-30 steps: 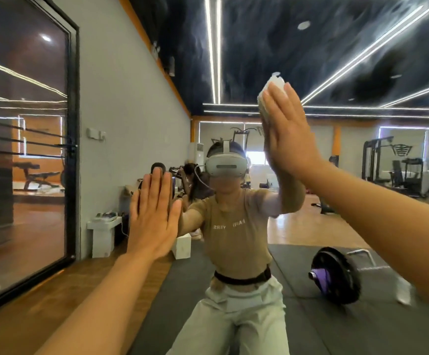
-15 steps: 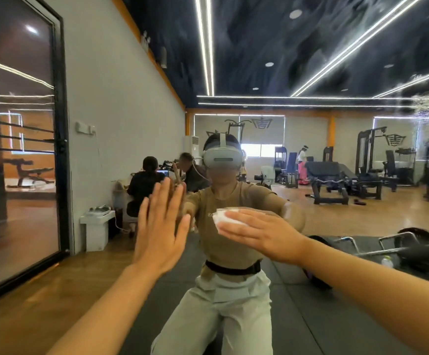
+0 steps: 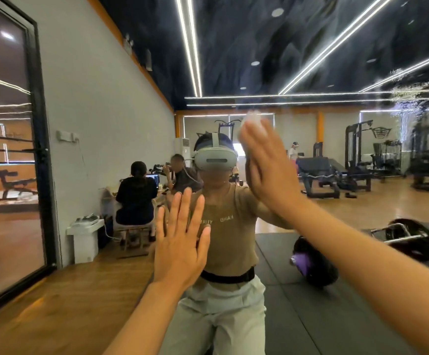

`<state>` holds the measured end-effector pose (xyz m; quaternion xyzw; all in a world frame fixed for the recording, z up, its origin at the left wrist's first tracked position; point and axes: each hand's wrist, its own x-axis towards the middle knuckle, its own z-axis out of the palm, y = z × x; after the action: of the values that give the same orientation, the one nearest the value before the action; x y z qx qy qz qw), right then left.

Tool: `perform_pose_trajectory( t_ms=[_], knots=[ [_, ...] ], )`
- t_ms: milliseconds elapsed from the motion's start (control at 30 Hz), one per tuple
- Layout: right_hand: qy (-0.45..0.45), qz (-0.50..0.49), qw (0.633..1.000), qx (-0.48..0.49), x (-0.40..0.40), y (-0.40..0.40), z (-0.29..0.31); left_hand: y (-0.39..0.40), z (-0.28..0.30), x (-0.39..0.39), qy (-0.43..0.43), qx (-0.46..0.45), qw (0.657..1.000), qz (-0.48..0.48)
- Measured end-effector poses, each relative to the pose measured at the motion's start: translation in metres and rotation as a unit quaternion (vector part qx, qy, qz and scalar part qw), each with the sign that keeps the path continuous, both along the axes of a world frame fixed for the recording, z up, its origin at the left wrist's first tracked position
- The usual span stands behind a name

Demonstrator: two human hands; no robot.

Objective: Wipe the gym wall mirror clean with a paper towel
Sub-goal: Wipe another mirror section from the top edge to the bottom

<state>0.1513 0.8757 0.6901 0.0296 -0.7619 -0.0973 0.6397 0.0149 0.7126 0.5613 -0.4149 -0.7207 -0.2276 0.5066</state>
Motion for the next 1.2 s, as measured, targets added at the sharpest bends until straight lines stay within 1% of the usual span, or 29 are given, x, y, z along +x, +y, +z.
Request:
perform_pose_trajectory(
  t_ms=[100,167,233,300,367,400,467,533,633,667,733,833,933,967,1067,1133,1200],
  knots=[
    [-0.084,-0.005,0.993,0.086,0.006,0.007,-0.085,0.001,0.0,0.0,0.005,0.003,1.0,0.002],
    [-0.133,-0.017,0.983,0.127,0.017,0.017,-0.136,0.002,0.0,0.0,0.01,0.005,1.0,0.001],
    [-0.173,-0.04,0.969,0.173,0.03,0.027,-0.166,0.001,0.001,0.0,0.013,0.007,1.0,0.004],
    [-0.189,-0.055,0.956,0.216,0.041,0.036,-0.168,0.001,0.001,0.0,0.015,0.008,1.0,0.01],
    [-0.195,-0.062,0.952,0.23,0.044,0.044,-0.15,0.002,0.001,0.001,0.019,0.009,1.0,0.016],
    [-0.188,-0.064,0.956,0.216,0.043,0.047,-0.134,0.001,0.0,0.001,0.02,0.009,1.0,0.016],
    [-0.141,-0.073,0.975,0.154,0.042,0.048,-0.087,0.002,0.0,0.0,0.02,0.009,1.0,0.018],
    [-0.081,-0.082,0.99,0.08,0.044,0.045,-0.027,0.003,0.001,0.0,0.016,0.012,1.0,0.023],
    [0.004,-0.092,0.996,-0.003,0.05,0.038,0.045,0.004,0.002,0.002,0.015,0.019,0.999,0.024],
    [0.024,-0.084,0.996,-0.027,0.049,0.038,0.056,0.004,0.002,0.003,0.015,0.023,0.999,0.024],
    [0.046,-0.064,0.995,-0.063,0.042,0.041,0.055,0.005,0.001,0.008,0.011,0.035,0.999,0.022],
    [0.041,-0.055,0.994,-0.081,0.037,0.049,0.005,0.014,0.001,0.021,-0.013,0.074,0.997,0.012],
    [0.033,-0.07,0.996,-0.046,0.041,0.058,-0.068,0.03,0.006,0.039,-0.053,0.126,0.991,0.003],
    [0.033,-0.077,0.996,-0.035,0.043,0.059,-0.092,0.036,0.007,0.046,-0.047,0.128,0.991,-0.002],
    [0.0,-0.112,0.994,0.0,0.053,0.063,-0.155,0.056,0.01,0.065,0.015,0.074,0.997,-0.031],
    [-0.037,-0.151,0.988,0.027,0.065,0.069,-0.181,0.07,0.008,0.074,0.009,0.058,0.997,-0.043],
    [-0.063,-0.186,0.979,0.059,0.077,0.073,-0.183,0.081,0.004,0.077,-0.008,0.061,0.998,-0.032]
  ],
)
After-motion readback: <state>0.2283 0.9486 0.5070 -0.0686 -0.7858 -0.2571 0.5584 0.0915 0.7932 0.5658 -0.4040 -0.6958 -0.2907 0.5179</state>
